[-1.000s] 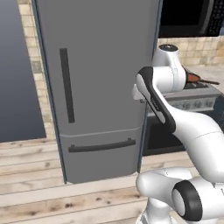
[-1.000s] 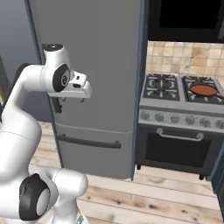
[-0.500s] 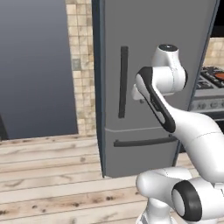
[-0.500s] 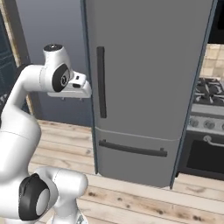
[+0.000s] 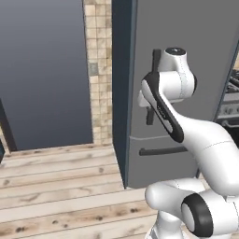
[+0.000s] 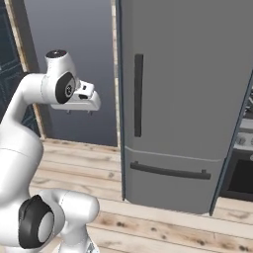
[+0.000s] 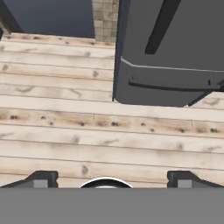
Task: Retrieve the fish from the fridge and place it on the saucepan with marinade on the stove.
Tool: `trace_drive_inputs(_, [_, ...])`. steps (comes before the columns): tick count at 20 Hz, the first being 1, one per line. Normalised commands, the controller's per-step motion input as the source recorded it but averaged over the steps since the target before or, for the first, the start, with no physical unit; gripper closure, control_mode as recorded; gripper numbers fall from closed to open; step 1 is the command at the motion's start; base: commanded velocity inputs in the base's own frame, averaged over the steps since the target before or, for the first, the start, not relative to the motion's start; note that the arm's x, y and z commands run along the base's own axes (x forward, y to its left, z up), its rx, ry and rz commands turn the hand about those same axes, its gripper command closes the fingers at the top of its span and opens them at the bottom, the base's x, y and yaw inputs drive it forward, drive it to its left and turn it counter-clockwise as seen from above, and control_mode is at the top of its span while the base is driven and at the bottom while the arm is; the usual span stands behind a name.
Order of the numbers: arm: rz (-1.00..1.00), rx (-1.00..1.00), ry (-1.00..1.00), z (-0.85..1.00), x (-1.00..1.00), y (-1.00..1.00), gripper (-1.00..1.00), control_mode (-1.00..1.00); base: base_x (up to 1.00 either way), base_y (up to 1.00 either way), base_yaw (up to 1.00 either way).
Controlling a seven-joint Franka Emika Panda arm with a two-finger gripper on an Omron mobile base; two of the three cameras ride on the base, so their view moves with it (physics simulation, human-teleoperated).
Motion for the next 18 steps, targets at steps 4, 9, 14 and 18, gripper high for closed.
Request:
trace_drive_inputs(4, [0.00, 0.00, 0.00, 0.00, 0.00, 0.00, -1.00, 1.00, 0.09, 0.01, -0.09])
trace_drive_inputs(9, [0.00, 0.00, 0.00, 0.00, 0.00, 0.00, -1.00, 1.00, 0.11, -0.06, -0.08])
trace_drive_inputs(14, [0.00, 0.00, 0.00, 0.00, 0.00, 0.00, -1.00, 1.00, 0.12, -0.10, -0.01])
trace_drive_inputs(18, [0.00, 0.00, 0.00, 0.00, 0.00, 0.00, -1.00, 1.00, 0.28, -0.26, 0.03])
